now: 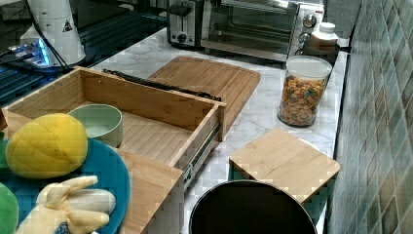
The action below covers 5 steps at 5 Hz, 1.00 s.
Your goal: Close the drawer.
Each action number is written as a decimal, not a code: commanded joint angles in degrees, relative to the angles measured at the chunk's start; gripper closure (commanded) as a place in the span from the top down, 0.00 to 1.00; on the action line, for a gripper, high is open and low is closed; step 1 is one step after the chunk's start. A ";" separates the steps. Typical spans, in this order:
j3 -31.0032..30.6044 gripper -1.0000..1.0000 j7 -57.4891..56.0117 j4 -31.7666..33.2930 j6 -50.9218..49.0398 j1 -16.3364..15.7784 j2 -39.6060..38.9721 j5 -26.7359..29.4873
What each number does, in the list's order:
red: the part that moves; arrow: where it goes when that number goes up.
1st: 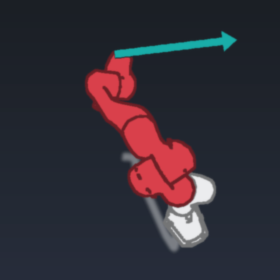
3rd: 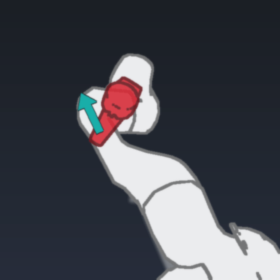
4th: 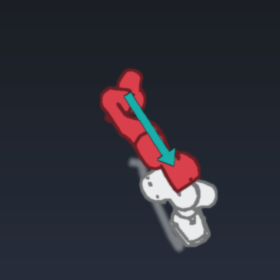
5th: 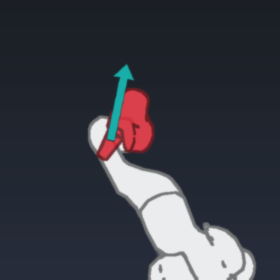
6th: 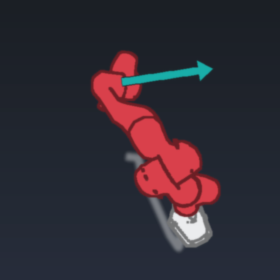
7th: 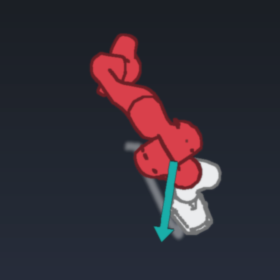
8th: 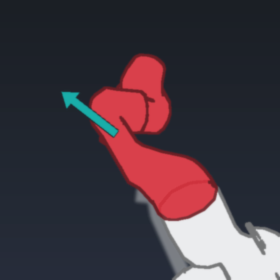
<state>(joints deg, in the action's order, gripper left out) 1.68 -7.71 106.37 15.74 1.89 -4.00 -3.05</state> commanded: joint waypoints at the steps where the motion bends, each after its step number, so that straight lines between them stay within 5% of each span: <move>1: -0.02 0.00 -0.01 0.08 0.01 0.03 -0.02 -0.40; 4: -3.19 0.00 -26.14 15.59 15.63 -2.70 6.53 2.86; 5: -4.04 0.00 -28.70 20.09 19.58 -4.16 7.36 -1.91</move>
<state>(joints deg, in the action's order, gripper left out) 1.23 -34.58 121.64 32.65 1.08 0.58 -4.10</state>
